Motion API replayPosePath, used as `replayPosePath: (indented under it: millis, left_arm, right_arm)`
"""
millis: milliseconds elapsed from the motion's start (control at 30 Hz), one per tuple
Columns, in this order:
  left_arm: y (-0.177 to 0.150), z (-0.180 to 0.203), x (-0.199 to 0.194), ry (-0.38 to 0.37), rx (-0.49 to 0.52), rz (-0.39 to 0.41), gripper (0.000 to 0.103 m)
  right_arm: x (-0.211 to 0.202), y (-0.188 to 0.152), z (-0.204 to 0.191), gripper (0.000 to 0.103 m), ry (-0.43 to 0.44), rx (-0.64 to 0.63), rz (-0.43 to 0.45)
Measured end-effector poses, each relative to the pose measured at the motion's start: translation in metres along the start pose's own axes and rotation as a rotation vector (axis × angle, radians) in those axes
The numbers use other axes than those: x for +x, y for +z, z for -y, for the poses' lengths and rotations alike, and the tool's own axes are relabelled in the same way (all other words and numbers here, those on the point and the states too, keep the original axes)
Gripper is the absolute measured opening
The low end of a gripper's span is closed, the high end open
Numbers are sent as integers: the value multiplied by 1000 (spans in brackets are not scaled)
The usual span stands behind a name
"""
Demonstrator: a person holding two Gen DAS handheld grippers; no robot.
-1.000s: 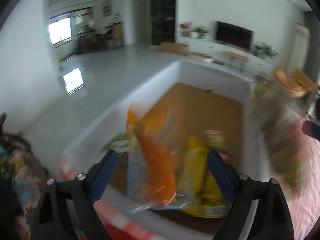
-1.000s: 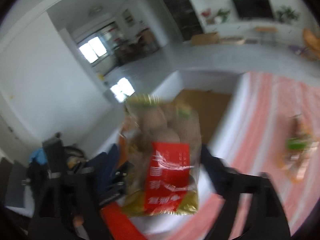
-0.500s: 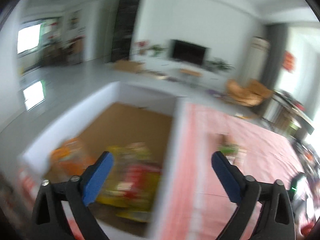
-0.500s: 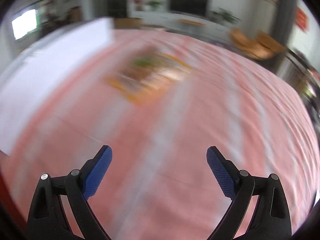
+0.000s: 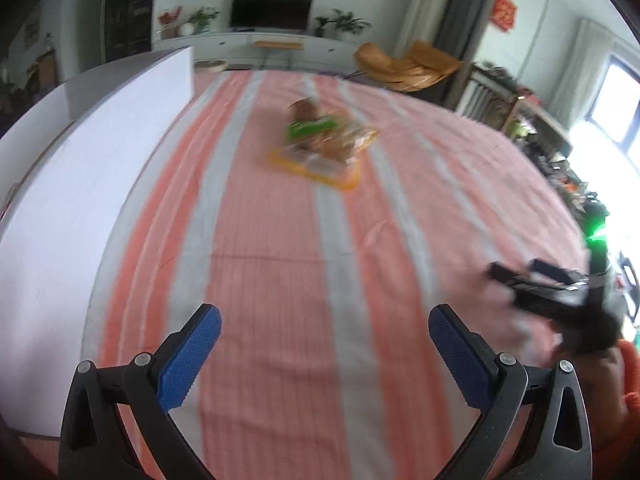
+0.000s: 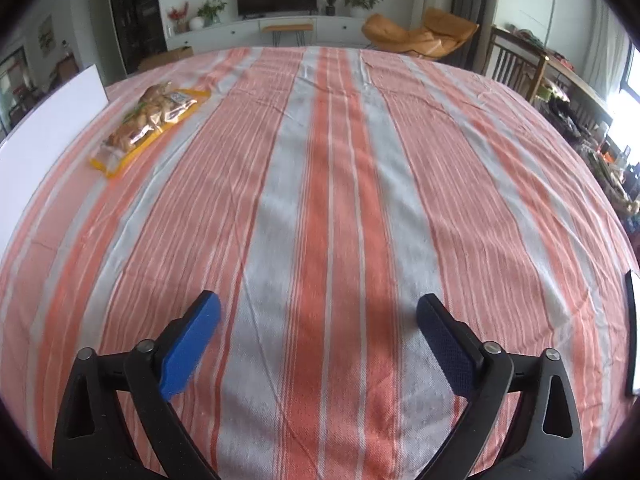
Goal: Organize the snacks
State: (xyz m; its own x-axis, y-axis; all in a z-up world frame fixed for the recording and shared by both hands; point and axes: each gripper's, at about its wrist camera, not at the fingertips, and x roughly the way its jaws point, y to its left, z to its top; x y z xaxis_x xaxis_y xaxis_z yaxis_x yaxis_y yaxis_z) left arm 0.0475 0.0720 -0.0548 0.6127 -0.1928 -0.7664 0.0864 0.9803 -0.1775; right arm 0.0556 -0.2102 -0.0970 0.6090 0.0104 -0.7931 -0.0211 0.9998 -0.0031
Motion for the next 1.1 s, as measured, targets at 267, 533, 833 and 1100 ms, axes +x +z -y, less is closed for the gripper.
replayPosePath:
  millis: [267,533,833,1100]
  left_arm:
    - [-10,-14,21,83,-26,-13,103]
    - [32,-13,48,167,78,-28,103]
    - [133,-62,111,349,61,-42,100]
    - [144,-17,163,234,129,-34,100]
  right_arm:
    - [17,10,-13,103,14,0,-7]
    - [22,15,-18,103,21,-10,-9]
    - [25,16,-23,103,29,-23,-9]
    - [26,17,-25,103,32,-26,-10]
